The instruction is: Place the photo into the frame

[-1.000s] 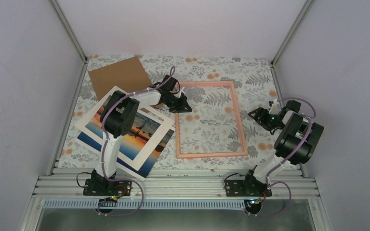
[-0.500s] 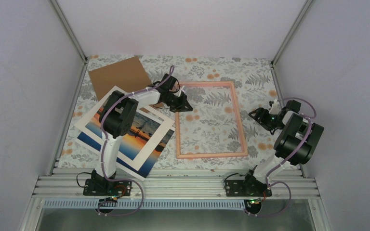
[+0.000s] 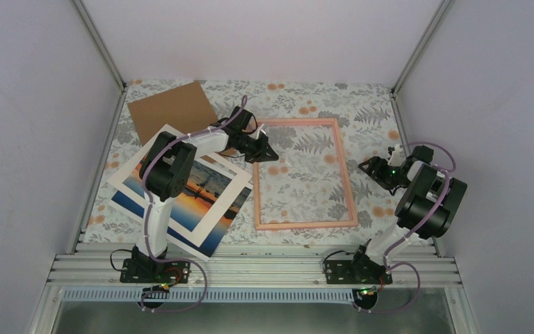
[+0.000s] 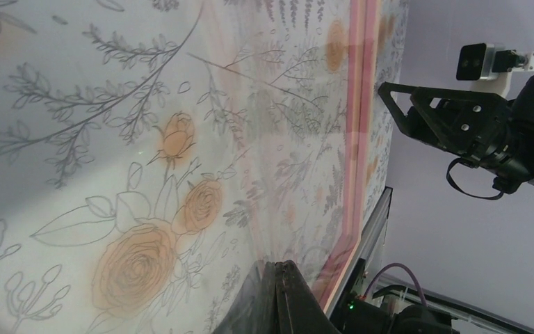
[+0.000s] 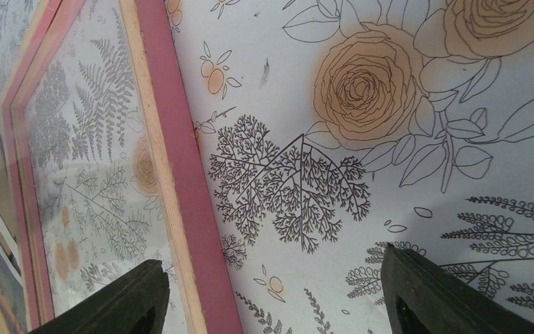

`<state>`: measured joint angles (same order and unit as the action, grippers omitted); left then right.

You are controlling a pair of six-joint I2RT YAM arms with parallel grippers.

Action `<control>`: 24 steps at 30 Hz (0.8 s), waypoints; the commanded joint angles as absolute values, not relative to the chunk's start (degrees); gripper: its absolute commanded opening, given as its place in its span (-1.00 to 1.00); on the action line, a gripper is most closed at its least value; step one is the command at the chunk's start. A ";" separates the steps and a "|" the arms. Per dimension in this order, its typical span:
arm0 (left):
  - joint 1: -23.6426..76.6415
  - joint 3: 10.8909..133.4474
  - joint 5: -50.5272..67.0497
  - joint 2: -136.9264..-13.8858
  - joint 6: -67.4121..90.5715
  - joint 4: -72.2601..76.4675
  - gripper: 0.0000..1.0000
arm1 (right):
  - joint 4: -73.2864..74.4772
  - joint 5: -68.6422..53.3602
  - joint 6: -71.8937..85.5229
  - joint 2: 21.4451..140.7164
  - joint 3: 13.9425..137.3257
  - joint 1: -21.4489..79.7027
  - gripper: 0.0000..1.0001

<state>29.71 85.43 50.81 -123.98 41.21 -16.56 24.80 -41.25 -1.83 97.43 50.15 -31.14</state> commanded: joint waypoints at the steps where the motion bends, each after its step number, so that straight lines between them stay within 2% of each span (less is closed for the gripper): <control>1: 29.53 84.62 51.90 -121.82 42.14 -17.35 -0.95 | 23.46 -40.96 -1.35 95.80 49.55 -30.81 0.52; 12: 29.53 85.73 50.39 -122.95 40.95 -18.37 -0.94 | 23.47 -40.87 -1.33 94.04 49.48 -30.85 0.52; 24: 29.53 87.56 45.18 -121.80 37.62 -22.93 -0.36 | 23.37 -40.79 -1.39 93.77 49.39 -30.80 0.52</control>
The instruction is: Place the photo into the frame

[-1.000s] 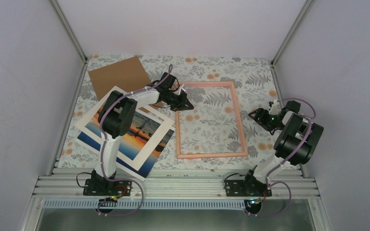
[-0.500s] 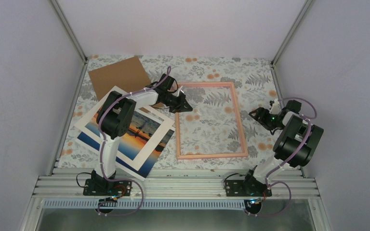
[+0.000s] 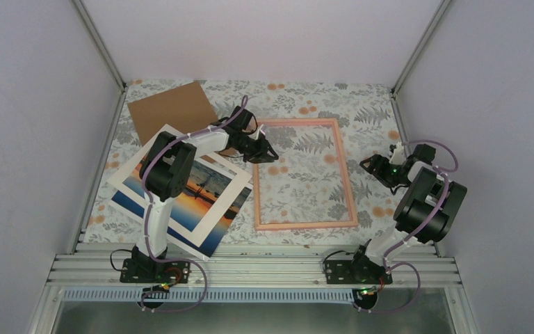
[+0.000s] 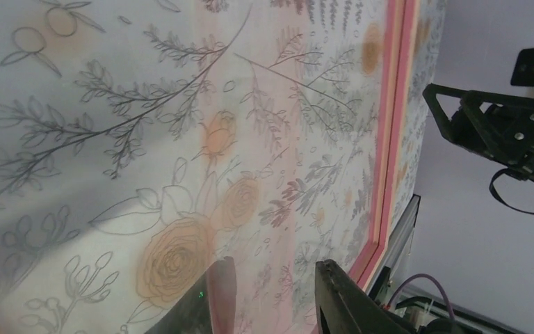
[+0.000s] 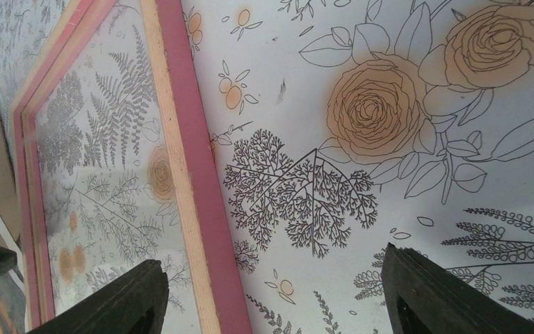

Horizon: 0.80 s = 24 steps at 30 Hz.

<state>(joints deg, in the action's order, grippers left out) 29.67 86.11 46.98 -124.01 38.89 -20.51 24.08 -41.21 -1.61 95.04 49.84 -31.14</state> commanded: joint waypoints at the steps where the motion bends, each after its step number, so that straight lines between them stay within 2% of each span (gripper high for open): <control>1: 29.53 87.60 44.87 -121.62 37.25 -23.25 -0.34 | 23.36 -40.83 -1.38 93.68 49.39 -30.84 0.52; 6: 29.53 86.70 44.39 -121.03 36.83 -23.60 -0.31 | 23.36 -40.87 -1.37 93.69 49.31 -30.85 0.53; 14: 29.53 87.25 43.94 -120.41 36.03 -23.86 0.10 | 23.29 -41.10 -1.34 93.45 49.22 -30.81 0.53; 16: 29.53 87.76 42.61 -119.95 35.32 -25.01 0.31 | 23.25 -41.05 -1.33 93.35 49.22 -30.85 0.53; 18: 29.55 88.19 41.19 -119.45 34.95 -26.28 0.42 | 23.19 -40.98 -1.29 93.19 49.14 -30.85 0.53; 21: 29.54 89.48 38.93 -118.72 33.78 -28.68 0.88 | 23.10 -40.94 -1.17 93.25 49.13 -30.84 0.53; 22: 29.70 90.40 36.48 -118.73 33.98 -30.34 0.96 | 23.02 -40.80 -1.17 93.17 49.20 -30.79 0.54; 24: 29.80 92.34 34.33 -119.09 32.89 -33.07 1.00 | 22.87 -40.71 -1.09 93.04 49.16 -30.84 0.54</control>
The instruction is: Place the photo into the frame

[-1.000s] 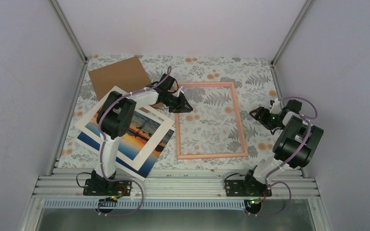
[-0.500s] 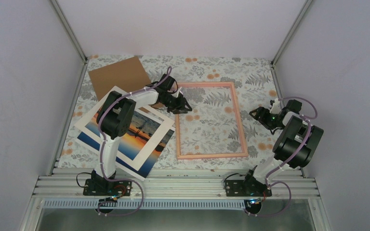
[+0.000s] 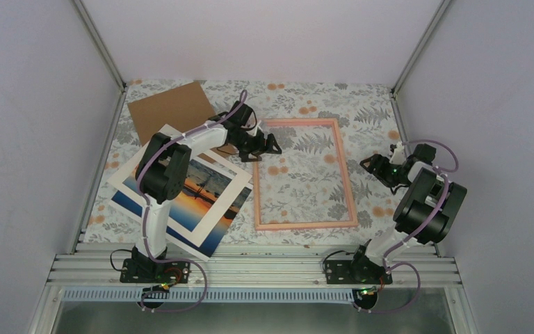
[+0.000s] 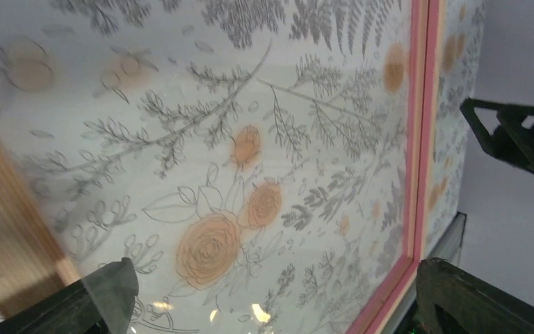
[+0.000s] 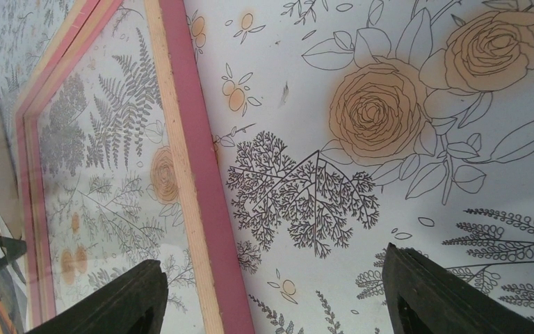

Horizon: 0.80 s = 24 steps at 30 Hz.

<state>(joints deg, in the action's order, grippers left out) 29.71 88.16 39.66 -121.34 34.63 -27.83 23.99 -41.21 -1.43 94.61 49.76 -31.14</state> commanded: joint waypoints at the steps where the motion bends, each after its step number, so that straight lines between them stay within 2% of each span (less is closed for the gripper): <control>1: 29.84 92.91 33.15 -119.14 32.84 -33.85 1.00 | 22.70 -40.66 -0.92 92.95 49.01 -30.73 0.54; 13: 30.93 96.07 15.99 -116.86 28.55 -41.99 1.00 | 21.20 -40.88 -1.09 88.70 48.53 -30.18 0.54; 21: 32.44 98.30 3.02 -118.68 22.84 -45.13 1.00 | 21.27 -40.94 -4.50 83.87 47.35 -24.62 0.55; 24: 33.55 99.40 1.91 -121.11 21.01 -45.35 0.85 | 21.13 -40.19 -4.87 83.26 46.64 -23.09 0.56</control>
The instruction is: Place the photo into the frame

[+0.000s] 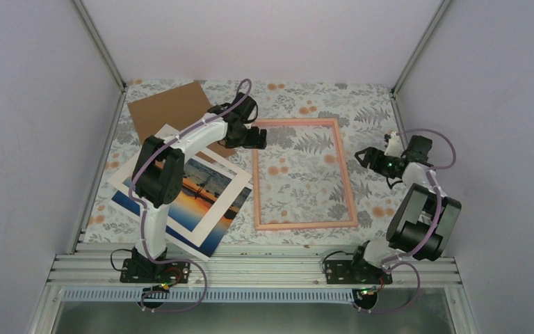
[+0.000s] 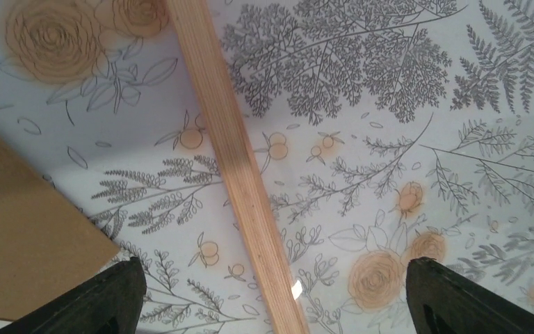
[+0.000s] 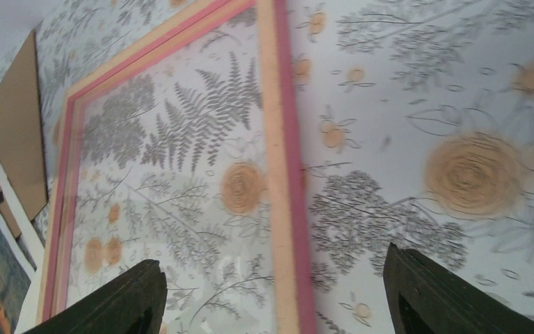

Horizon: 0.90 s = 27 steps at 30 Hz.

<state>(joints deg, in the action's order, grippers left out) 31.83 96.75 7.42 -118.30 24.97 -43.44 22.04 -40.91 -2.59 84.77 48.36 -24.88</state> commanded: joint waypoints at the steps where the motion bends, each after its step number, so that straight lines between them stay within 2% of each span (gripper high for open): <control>1: 33.88 99.67 1.46 -122.20 20.72 -45.34 0.83 | 21.04 -39.88 -4.85 83.25 46.38 -22.84 0.56; 9: 34.63 100.28 -4.30 -126.99 20.45 -44.87 0.34 | 21.26 -38.27 -5.36 83.56 46.50 -22.52 0.56; 13: 34.88 101.42 -3.36 -129.24 19.87 -44.13 -0.09 | 20.90 -37.54 -5.32 84.04 46.41 -22.50 0.55; 15: 34.89 102.07 -2.69 -130.11 19.78 -43.76 -0.20 | 20.92 -37.20 -5.31 84.52 46.56 -22.42 0.54; 18: 34.82 103.84 -1.79 -131.47 20.35 -43.87 -0.20 | 20.67 -37.16 -5.09 85.70 46.51 -22.33 0.53; 23: 34.49 107.21 0.50 -133.39 20.58 -41.63 -0.09 | 20.25 -37.23 -4.20 87.98 47.33 -22.24 0.52; 27: 33.50 110.52 2.58 -135.47 20.17 -38.72 -0.10 | 19.95 -37.33 -4.03 88.71 49.03 -22.24 0.52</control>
